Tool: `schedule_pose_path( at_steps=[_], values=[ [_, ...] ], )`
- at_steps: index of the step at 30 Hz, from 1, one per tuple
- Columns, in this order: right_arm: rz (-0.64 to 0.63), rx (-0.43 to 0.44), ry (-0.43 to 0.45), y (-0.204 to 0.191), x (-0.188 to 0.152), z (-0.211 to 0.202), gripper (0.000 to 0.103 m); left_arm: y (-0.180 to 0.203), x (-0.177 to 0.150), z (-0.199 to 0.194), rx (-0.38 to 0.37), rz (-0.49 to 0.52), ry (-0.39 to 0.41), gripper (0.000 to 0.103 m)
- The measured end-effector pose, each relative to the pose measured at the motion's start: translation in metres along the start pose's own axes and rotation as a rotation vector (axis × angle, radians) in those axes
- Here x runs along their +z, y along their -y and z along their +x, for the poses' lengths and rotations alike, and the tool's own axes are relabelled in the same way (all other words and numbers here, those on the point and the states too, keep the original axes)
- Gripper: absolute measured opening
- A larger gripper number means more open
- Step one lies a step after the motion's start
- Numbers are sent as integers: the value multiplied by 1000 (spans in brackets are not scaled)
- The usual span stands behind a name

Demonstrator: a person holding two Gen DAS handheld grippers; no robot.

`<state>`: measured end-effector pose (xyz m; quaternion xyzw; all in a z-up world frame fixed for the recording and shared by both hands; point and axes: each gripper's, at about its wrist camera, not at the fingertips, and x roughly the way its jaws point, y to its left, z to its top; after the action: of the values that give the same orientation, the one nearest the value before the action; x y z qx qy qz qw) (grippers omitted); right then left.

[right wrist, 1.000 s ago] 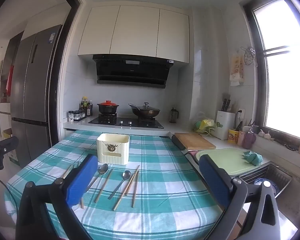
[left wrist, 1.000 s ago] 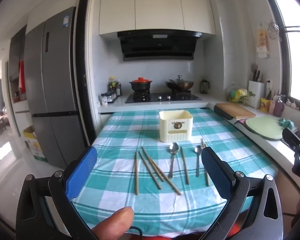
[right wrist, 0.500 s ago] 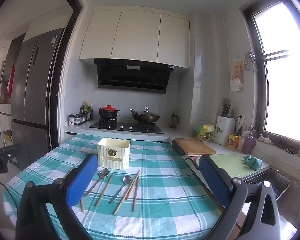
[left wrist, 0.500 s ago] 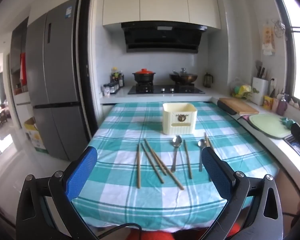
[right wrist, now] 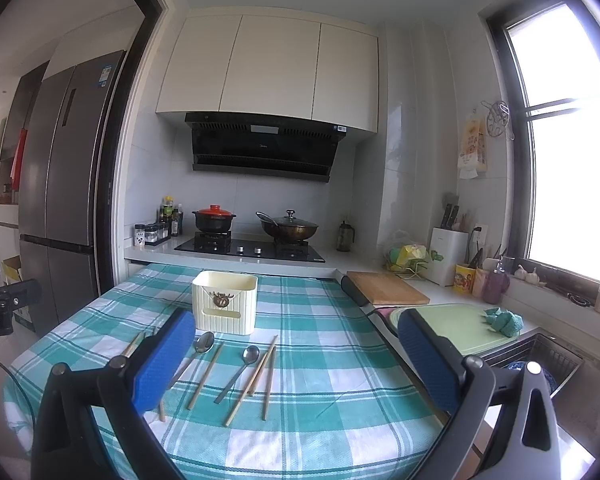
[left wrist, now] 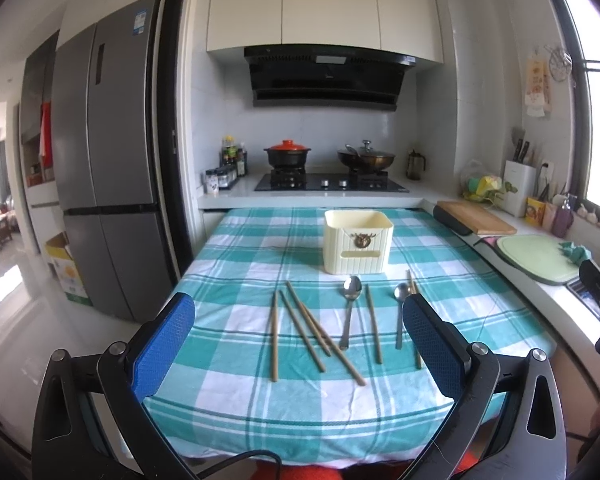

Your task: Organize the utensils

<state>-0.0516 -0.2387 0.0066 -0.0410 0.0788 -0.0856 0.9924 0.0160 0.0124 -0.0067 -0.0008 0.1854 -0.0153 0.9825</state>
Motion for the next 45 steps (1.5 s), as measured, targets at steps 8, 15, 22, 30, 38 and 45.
schedule_pose_path(
  at_steps=[8, 15, 22, 30, 38, 45],
  values=[
    [4, -1, -4, 3, -3, 1, 103, 2, 2, -1, -1, 3, 9, 103],
    [0, -7, 0, 4, -4, 0, 103, 6, -2, -1, -9, 15, 14, 103],
    [3, -13, 10, 5, -5, -2, 103, 5, -2, -2, -4, 13, 15, 103],
    [20, -11, -5, 7, -6, 4, 103, 1, -2, 0, 11, -5, 12, 103],
    [16, -18, 0, 6, -7, 3, 103, 1, -1, 1, 10, -4, 13, 103],
    [23, -28, 3, 5, -6, 3, 103, -1, 1, 1, 17, -6, 19, 103]
  ],
)
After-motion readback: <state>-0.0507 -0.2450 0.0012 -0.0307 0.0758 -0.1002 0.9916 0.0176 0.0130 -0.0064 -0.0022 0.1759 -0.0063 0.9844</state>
